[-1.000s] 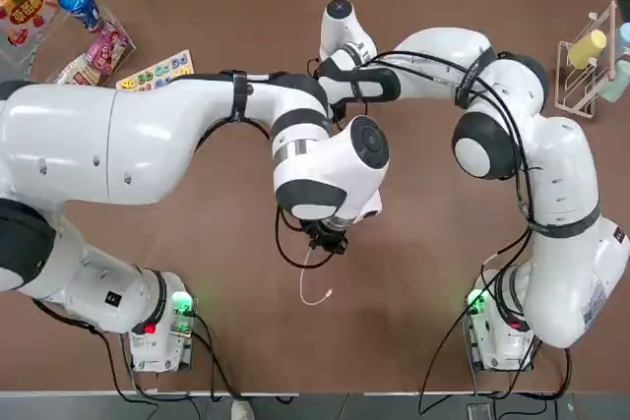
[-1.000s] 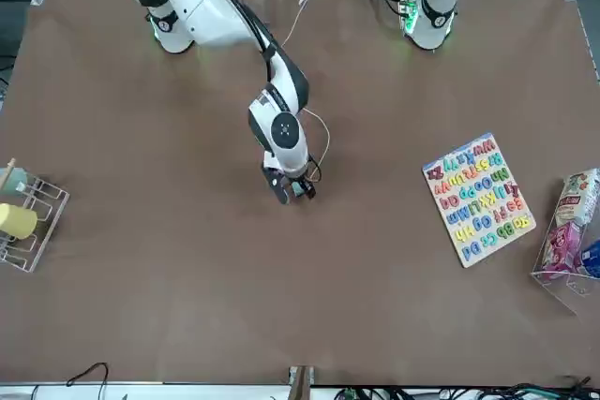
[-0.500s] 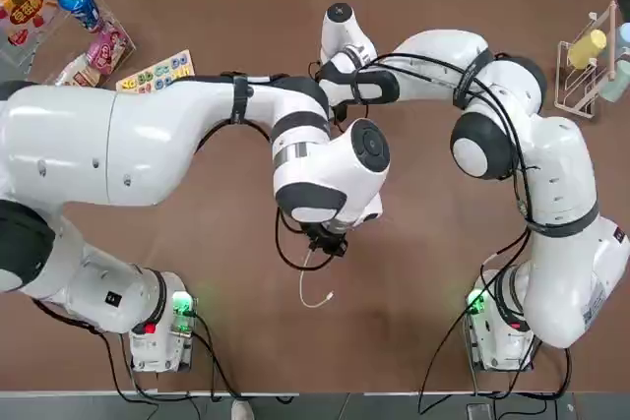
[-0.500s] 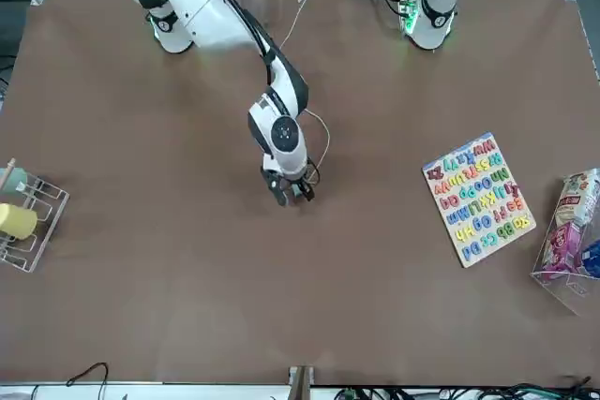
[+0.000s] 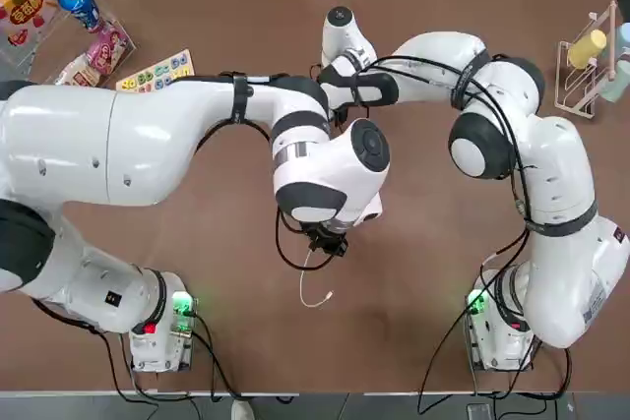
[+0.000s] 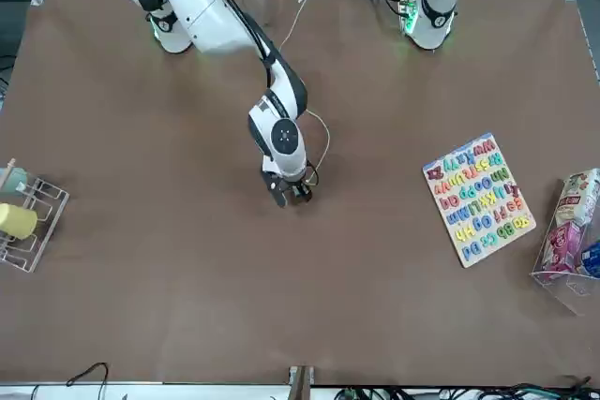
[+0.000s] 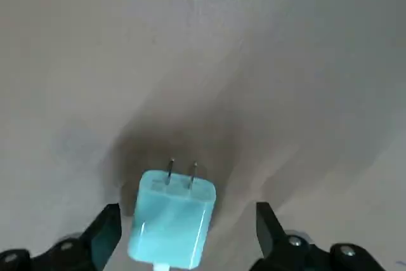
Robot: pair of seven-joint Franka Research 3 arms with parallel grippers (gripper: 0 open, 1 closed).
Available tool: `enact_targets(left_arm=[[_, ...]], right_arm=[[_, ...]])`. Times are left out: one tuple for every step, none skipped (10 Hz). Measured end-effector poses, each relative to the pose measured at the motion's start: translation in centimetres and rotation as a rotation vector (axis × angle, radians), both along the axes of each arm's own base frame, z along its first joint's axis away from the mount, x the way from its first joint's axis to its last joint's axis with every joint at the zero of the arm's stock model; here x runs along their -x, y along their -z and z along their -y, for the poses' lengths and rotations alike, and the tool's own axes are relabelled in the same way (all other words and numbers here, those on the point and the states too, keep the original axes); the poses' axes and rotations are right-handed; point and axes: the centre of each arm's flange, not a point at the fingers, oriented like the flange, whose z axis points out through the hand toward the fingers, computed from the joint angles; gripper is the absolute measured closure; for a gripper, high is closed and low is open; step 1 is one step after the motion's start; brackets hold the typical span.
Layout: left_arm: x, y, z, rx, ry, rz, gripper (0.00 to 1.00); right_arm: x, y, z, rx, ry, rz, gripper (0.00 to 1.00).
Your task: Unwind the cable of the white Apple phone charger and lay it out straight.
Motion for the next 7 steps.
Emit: enact_targets(left_arm=[[0.0, 0.0, 0.0, 0.0, 0.0, 0.0, 0.97], [-0.01, 0.0, 0.0, 0.0, 0.0, 0.0, 0.97], [-0.04, 0.0, -0.01, 0.0, -0.001, 0.0, 0.97], [-0.07, 0.0, -0.01, 0.0, -0.001, 0.0, 0.97], [-0.12, 0.0, -0.02, 0.0, -0.002, 0.0, 0.97], [-0.23, 0.0, -0.04, 0.0, -0.004, 0.0, 0.97], [-0.37, 0.0, -0.06, 0.0, -0.007, 0.0, 0.97]], right_arm=[[0.07, 0.16, -0.04, 0.002, -0.002, 0.0, 0.1], [0.08, 0.11, -0.1, 0.003, -0.006, 0.003, 0.14], [0.06, 0.08, -0.11, 0.009, -0.015, 0.01, 0.17], [-0.09, -0.13, -0.21, 0.003, -0.018, 0.023, 0.35], [-0.23, -0.36, -0.31, 0.0, -0.019, 0.03, 0.51], [-0.23, -0.36, -0.31, 0.0, -0.019, 0.03, 0.52], [-0.23, -0.36, -0.32, 0.001, -0.02, 0.031, 0.52]])
